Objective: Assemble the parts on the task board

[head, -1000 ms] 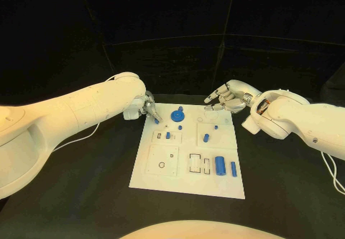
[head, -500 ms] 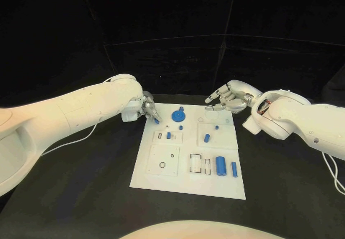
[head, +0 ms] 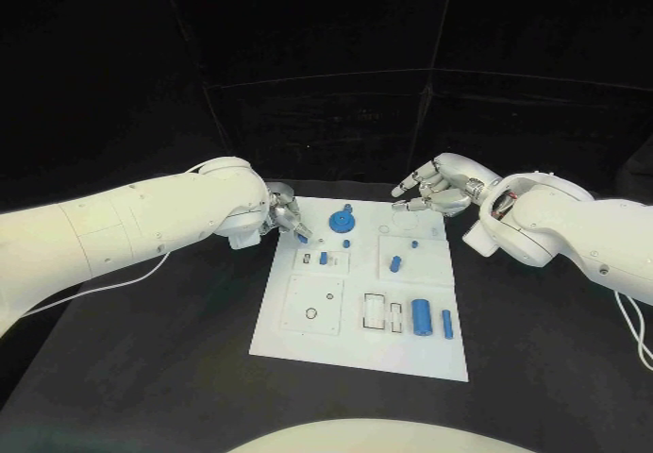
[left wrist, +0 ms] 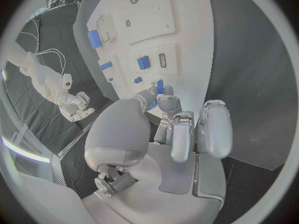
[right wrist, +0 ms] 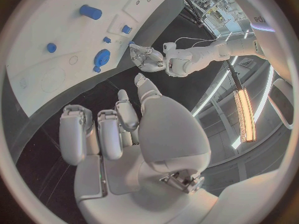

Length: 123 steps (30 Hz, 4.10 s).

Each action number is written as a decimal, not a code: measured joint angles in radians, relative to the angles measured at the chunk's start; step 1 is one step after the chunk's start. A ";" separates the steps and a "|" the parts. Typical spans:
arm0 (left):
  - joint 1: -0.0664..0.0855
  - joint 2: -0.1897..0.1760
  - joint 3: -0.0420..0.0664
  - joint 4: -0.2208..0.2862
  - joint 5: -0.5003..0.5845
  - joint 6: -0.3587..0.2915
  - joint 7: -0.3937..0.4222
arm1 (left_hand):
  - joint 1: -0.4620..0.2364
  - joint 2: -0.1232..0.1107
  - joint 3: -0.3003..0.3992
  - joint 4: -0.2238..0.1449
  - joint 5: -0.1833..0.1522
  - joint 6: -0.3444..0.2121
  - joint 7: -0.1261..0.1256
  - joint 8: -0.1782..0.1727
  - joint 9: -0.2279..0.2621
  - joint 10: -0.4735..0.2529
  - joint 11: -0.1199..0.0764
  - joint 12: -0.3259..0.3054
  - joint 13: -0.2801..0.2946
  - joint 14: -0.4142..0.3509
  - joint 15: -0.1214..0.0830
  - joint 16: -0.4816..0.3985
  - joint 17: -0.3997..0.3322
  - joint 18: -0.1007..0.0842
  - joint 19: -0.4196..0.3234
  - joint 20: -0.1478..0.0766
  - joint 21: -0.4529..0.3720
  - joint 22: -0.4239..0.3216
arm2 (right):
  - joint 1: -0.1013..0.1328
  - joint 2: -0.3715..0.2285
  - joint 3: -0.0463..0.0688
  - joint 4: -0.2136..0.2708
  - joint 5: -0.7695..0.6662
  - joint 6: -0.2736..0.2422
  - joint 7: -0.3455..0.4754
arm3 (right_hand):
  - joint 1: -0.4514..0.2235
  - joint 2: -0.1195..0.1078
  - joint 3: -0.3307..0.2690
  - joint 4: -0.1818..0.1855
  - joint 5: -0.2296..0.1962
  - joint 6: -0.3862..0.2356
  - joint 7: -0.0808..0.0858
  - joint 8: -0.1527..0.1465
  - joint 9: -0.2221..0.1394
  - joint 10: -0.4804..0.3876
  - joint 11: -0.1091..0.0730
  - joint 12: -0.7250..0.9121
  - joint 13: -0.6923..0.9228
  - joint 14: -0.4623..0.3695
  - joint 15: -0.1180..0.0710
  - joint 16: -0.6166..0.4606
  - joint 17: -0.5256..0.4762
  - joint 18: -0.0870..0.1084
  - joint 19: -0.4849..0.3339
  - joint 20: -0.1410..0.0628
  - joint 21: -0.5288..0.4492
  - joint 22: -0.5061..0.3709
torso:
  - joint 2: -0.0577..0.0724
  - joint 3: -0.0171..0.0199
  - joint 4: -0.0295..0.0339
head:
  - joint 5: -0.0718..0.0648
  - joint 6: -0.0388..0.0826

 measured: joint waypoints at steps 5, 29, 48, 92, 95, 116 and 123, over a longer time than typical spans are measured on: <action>-0.015 -0.035 -0.013 0.064 -0.015 -0.067 0.007 | -0.006 -0.006 0.010 -0.008 0.000 0.005 -0.005 0.005 -0.001 0.004 -0.004 0.004 0.003 0.000 0.000 0.000 0.000 0.000 0.000 0.000 0.004 0.000 | 0.000 0.000 0.000 0.000 0.000 0.000 0.000 | 0.000 0.000 0.000 0.000 0.000 0.000 0.000 0.000 0.000 0.000 0.000 0.000 0.000 0.000 0.000 0.000 0.000 0.000 0.000 0.000 0.000 0.000 | -0.001 -0.0006 0.0036 | -0.001 0.000; -0.049 -0.057 -0.020 0.125 -0.079 -0.136 0.007 | -0.022 -0.021 0.039 -0.031 -0.004 0.005 -0.005 0.005 0.000 0.012 -0.005 0.012 0.009 0.000 0.000 0.000 0.000 0.000 0.000 0.000 0.004 0.000 | 0.000 0.002 0.000 -0.004 0.000 0.000 0.006 | 0.000 0.000 0.000 0.000 0.000 0.000 0.000 0.000 0.000 0.000 0.000 0.000 0.000 0.000 0.000 0.000 0.000 0.000 0.000 0.000 -0.004 0.000 | 0.000 0.0008 0.0022 | 0.006 -0.009; -0.057 -0.052 -0.023 0.121 -0.087 -0.112 0.001 | -0.021 -0.020 0.040 -0.032 -0.008 0.005 -0.005 0.010 0.000 0.016 -0.009 0.012 0.012 0.000 0.000 0.000 0.000 0.000 0.000 0.000 0.004 0.000 | 0.000 0.003 0.000 -0.004 0.000 0.002 0.007 | 0.000 0.000 0.000 0.000 0.000 0.000 0.000 0.000 0.000 0.000 0.000 0.000 0.000 0.000 0.000 0.000 0.000 0.000 0.000 0.000 -0.004 0.000 | -0.001 0.0009 0.0012 | 0.007 -0.012; -0.063 -0.032 -0.032 0.102 -0.086 -0.093 -0.010 | -0.177 -0.079 0.031 -0.006 -0.003 0.044 -0.023 0.043 0.011 0.036 -0.014 0.032 0.028 0.001 -0.001 0.000 0.000 0.000 0.003 -0.003 0.006 0.000 | 0.000 0.003 0.000 -0.004 0.000 0.006 0.008 | 0.000 0.000 0.000 0.000 0.000 0.000 0.000 0.000 0.000 0.000 0.000 0.000 0.000 0.000 0.000 0.000 -0.001 0.000 0.000 0.000 -0.004 0.000 | 0.000 0.0010 0.0017 | 0.006 -0.017; -0.063 -0.030 -0.032 0.098 -0.085 -0.091 -0.011 | -0.177 -0.079 0.029 -0.004 -0.003 0.044 -0.023 0.044 0.011 0.036 -0.014 0.036 0.031 0.003 -0.003 0.000 0.000 0.000 0.003 -0.003 0.006 0.000 | 0.000 0.003 0.000 -0.004 0.000 0.006 0.008 | 0.000 0.000 0.000 0.000 0.000 0.000 0.000 0.000 0.000 0.000 0.000 0.000 0.000 0.000 0.000 0.000 -0.001 0.000 0.000 0.000 -0.004 0.000 | 0.000 0.0010 0.0016 | 0.006 -0.017; -0.062 -0.024 -0.031 0.079 -0.082 -0.089 -0.018 | -0.245 -0.127 -0.109 0.041 -0.003 0.044 -0.023 0.065 0.021 0.035 -0.014 0.045 0.034 0.000 -0.007 0.000 0.000 0.000 0.003 -0.010 0.012 0.000 | 0.000 0.003 0.000 -0.005 0.000 0.007 0.008 | 0.000 0.000 -0.003 0.003 0.000 0.000 0.000 0.000 0.000 0.000 0.000 0.000 -0.001 0.000 0.000 0.000 0.000 0.000 0.000 0.000 -0.004 0.000 | 0.000 0.0001 0.0012 | 0.004 -0.019; -0.063 -0.046 -0.032 0.095 -0.078 -0.109 -0.015 | -0.246 -0.128 -0.209 0.072 -0.003 0.034 -0.021 0.071 0.022 0.005 -0.017 0.011 -0.021 0.003 -0.010 0.000 0.000 0.000 0.003 -0.010 0.012 0.000 | 0.000 0.003 0.000 -0.005 0.000 0.006 0.008 | 0.000 0.000 -0.003 0.003 0.000 0.000 0.000 0.000 0.000 0.000 0.000 0.000 -0.002 0.000 0.000 0.000 0.000 0.000 0.000 0.000 -0.004 0.000 | -0.001 -0.0002 0.0012 | 0.001 -0.018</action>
